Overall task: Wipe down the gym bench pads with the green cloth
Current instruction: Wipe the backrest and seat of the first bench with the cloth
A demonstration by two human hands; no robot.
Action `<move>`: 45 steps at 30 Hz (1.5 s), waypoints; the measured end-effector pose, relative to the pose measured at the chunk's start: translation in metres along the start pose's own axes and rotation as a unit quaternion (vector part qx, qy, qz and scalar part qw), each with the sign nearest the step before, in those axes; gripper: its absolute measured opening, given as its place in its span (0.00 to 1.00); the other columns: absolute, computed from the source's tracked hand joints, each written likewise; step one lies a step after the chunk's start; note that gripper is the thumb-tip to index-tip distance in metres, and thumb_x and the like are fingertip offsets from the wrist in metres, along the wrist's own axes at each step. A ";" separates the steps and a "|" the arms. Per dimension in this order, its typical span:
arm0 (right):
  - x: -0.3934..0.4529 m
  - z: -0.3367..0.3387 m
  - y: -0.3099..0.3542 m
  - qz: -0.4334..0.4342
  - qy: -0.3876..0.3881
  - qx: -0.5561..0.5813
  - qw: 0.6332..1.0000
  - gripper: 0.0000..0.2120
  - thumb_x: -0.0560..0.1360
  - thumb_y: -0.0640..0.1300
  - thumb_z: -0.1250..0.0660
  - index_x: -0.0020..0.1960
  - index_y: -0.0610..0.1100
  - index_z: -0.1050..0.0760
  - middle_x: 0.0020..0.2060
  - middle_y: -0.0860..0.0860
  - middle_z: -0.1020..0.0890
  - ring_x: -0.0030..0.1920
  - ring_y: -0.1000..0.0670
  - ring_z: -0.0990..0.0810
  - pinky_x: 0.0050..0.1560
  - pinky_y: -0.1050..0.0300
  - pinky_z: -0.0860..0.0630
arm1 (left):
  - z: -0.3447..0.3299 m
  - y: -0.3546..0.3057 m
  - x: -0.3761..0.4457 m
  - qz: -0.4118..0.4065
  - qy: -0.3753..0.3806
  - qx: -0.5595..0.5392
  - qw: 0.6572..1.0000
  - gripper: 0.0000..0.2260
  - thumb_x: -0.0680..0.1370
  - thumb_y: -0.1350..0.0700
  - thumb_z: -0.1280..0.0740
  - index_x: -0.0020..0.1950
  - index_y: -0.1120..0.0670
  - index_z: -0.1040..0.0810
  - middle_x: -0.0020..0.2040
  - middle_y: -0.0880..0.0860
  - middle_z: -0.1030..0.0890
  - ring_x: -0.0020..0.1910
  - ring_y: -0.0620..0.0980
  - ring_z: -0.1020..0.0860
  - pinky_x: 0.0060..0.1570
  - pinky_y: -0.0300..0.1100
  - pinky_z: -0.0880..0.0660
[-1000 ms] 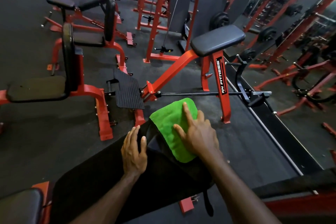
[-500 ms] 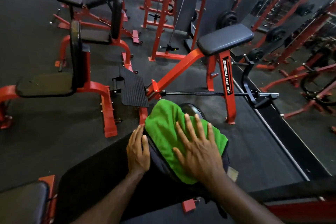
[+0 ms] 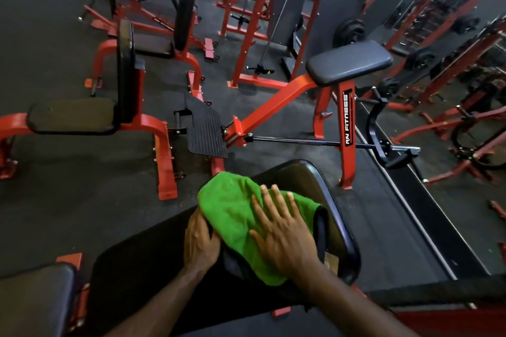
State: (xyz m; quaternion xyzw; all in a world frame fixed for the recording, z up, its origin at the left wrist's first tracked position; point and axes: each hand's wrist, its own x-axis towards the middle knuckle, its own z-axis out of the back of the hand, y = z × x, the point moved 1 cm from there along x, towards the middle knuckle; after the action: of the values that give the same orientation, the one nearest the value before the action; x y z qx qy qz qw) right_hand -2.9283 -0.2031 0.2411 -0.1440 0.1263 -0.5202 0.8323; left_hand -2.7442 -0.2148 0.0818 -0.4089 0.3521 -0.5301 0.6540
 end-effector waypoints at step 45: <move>-0.047 -0.009 0.058 -0.081 0.024 -0.023 0.996 0.36 0.84 0.64 0.47 0.85 0.46 0.46 0.84 0.43 0.49 0.84 0.41 0.52 0.81 0.37 0.52 | 0.041 0.037 -0.021 0.083 0.093 0.024 0.992 0.29 0.85 0.47 0.39 0.83 0.56 0.42 0.84 0.60 0.45 0.82 0.58 0.43 0.81 0.50 0.44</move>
State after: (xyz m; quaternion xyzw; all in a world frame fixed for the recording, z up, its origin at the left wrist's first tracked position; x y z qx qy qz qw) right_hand -2.9032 -0.1369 0.2143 -0.1604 0.1467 -0.5859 0.7807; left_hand -2.6967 -0.1833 0.0654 -0.3114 0.4315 -0.5179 0.6698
